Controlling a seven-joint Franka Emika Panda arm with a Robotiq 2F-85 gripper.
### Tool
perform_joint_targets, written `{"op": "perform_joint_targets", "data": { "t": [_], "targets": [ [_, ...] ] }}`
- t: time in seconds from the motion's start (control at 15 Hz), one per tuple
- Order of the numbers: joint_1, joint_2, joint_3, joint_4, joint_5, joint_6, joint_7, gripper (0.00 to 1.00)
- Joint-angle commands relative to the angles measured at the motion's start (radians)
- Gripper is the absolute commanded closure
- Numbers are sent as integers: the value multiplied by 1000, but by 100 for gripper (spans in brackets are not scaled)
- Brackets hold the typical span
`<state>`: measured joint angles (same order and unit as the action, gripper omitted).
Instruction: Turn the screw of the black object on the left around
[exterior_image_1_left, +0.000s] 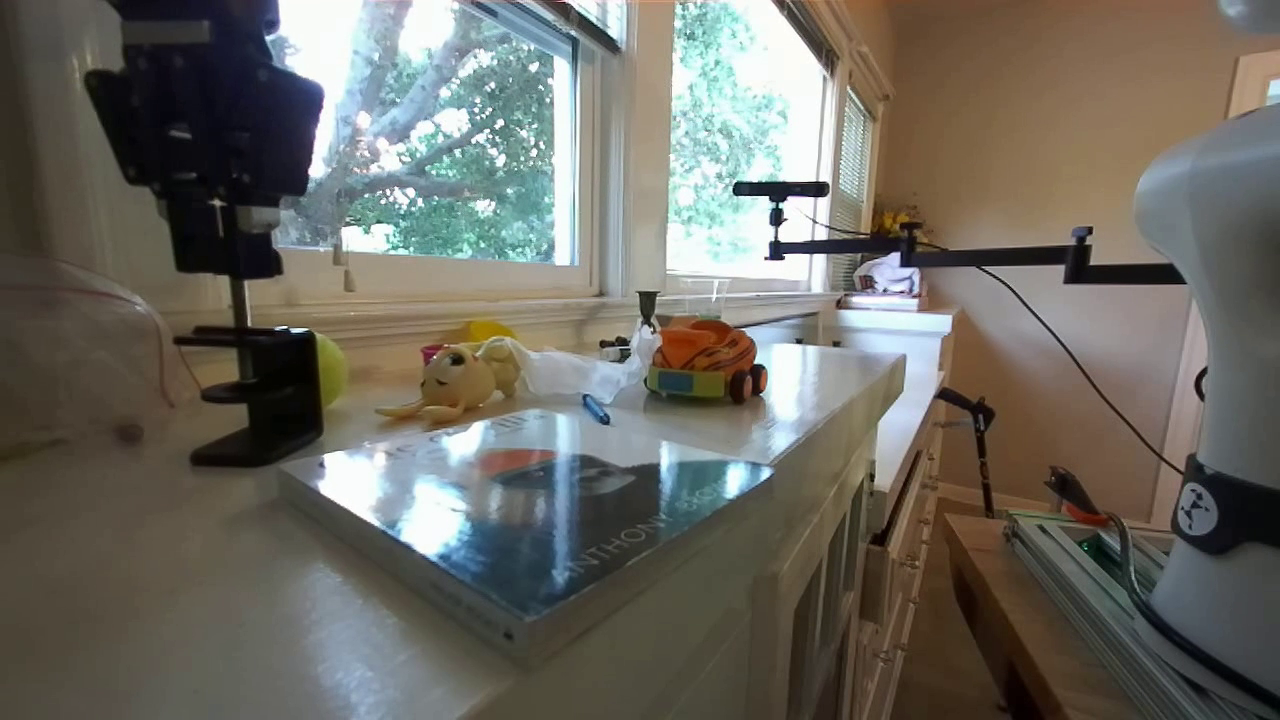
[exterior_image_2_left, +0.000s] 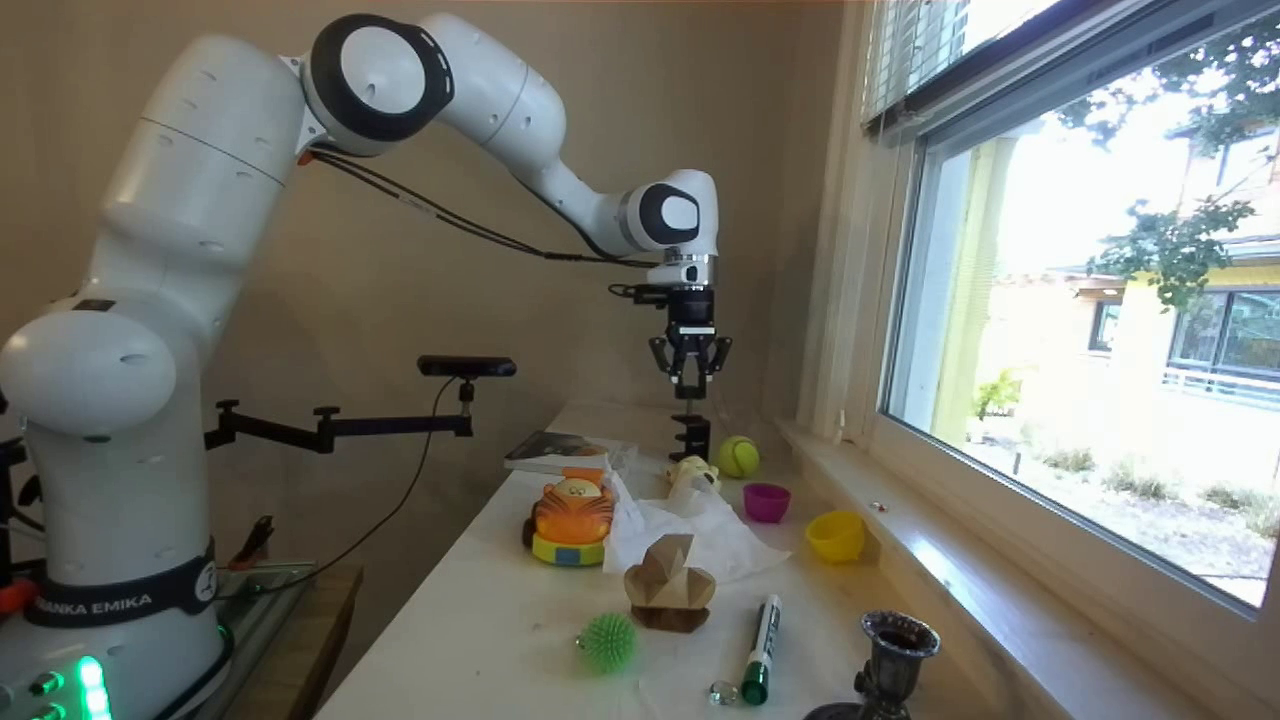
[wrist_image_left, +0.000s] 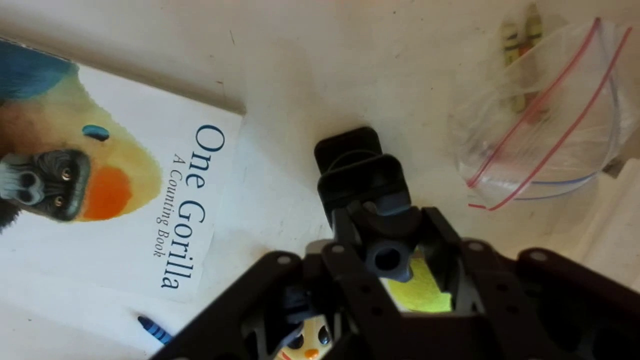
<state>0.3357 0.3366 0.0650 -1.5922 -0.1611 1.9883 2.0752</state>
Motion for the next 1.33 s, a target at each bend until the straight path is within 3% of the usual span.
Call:
{"op": "perform_joint_targets", "data": {
  "t": [0.0, 0.07, 0.13, 0.27, 0.53, 1.27],
  "targets": [
    [-10, 2, 14, 4, -5, -4, 7, 62],
    [-10, 2, 14, 4, -5, -4, 9, 62],
    [-10, 2, 14, 4, -5, -4, 9, 87],
    [11, 3, -14, 0, -47, 17, 179, 87],
    [7, -1, -13, -9, -34, 23, 348, 87],
    [1, -6, -1, -11, -33, 10, 498, 87]
  ]
}}
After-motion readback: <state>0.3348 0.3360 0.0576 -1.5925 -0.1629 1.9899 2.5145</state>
